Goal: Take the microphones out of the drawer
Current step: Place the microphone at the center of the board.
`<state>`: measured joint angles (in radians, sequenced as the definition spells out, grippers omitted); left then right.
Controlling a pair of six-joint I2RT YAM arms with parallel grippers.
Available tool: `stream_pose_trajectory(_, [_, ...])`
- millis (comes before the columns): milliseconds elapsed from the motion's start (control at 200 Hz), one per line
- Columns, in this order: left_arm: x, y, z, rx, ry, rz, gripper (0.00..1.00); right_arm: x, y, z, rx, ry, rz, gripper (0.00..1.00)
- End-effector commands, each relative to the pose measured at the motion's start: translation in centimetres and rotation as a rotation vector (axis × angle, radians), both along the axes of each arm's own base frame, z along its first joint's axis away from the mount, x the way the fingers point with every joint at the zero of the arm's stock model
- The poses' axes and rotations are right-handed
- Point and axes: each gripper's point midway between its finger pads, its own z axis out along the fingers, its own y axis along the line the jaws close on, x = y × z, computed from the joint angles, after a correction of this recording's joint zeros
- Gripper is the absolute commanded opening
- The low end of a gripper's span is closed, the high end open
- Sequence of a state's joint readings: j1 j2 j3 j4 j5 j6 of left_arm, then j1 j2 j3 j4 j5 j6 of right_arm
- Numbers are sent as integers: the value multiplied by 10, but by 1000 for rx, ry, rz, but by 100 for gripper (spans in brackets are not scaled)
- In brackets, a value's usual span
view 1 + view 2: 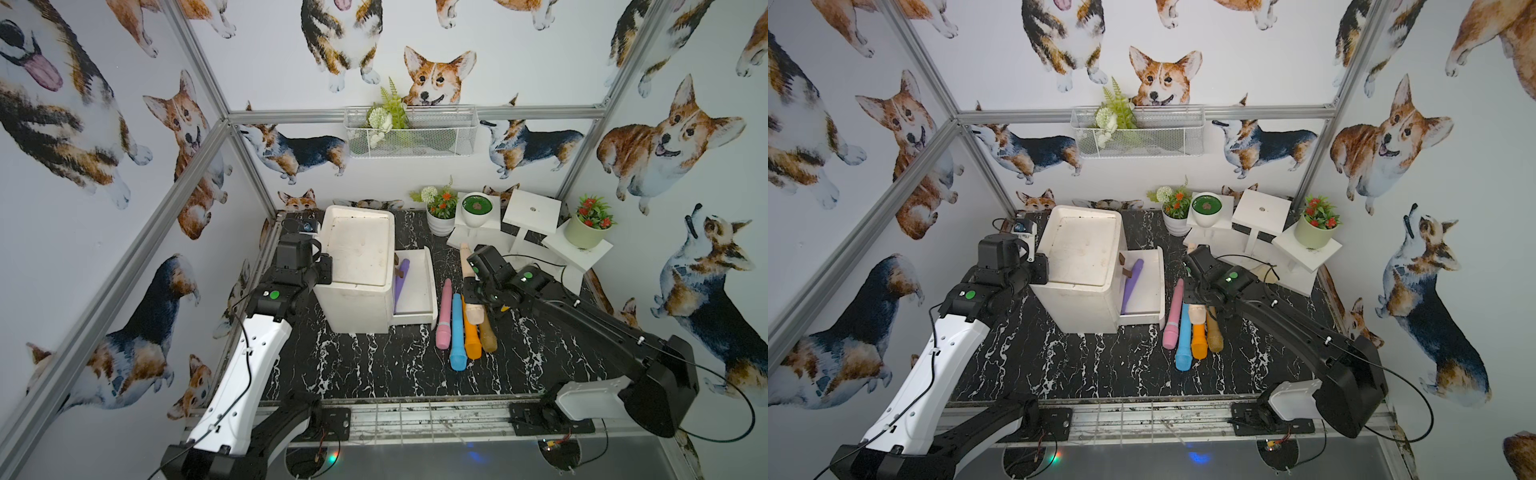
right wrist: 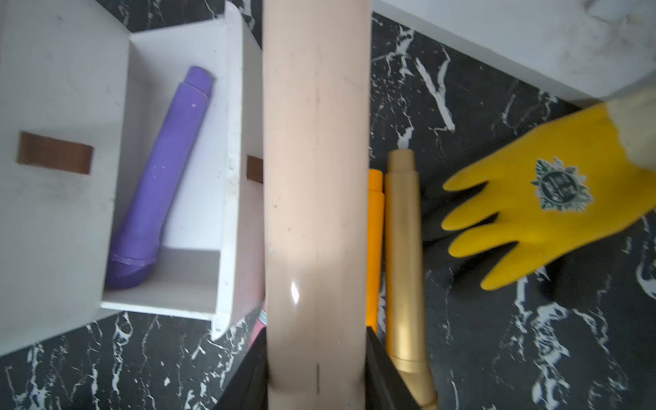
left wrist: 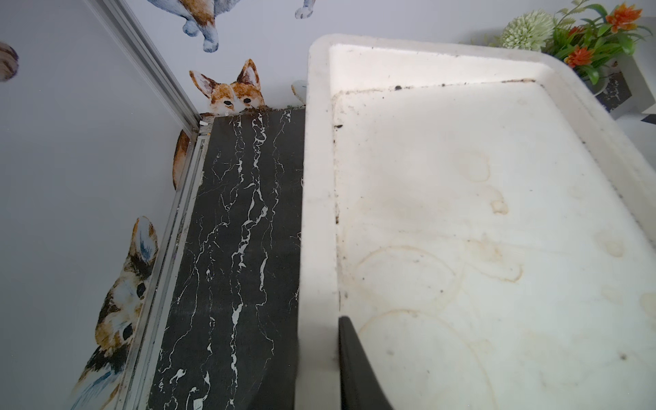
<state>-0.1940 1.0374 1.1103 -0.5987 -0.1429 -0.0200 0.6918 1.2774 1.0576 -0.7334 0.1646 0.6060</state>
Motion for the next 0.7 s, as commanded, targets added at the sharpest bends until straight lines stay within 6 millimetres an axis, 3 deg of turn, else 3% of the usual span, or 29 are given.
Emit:
stream_pose_trajectory(0, [-3, -4, 6, 22, -6, -47, 5, -18, -40, -14, -77, 34, -75, 20])
stream_pose_trajectory(125, [-3, -5, 5, 21, -4, -50, 5, -38, -91, -33, -88, 73, -259, 20])
stream_pose_trajectory(310, [-3, -6, 3, 15, 4, -57, 5, -50, -140, -49, -52, 90, -467, 20])
stream_pose_trajectory(696, [-3, -7, 3, 11, 0, -60, 5, -38, -181, -84, -76, 202, -570, 24])
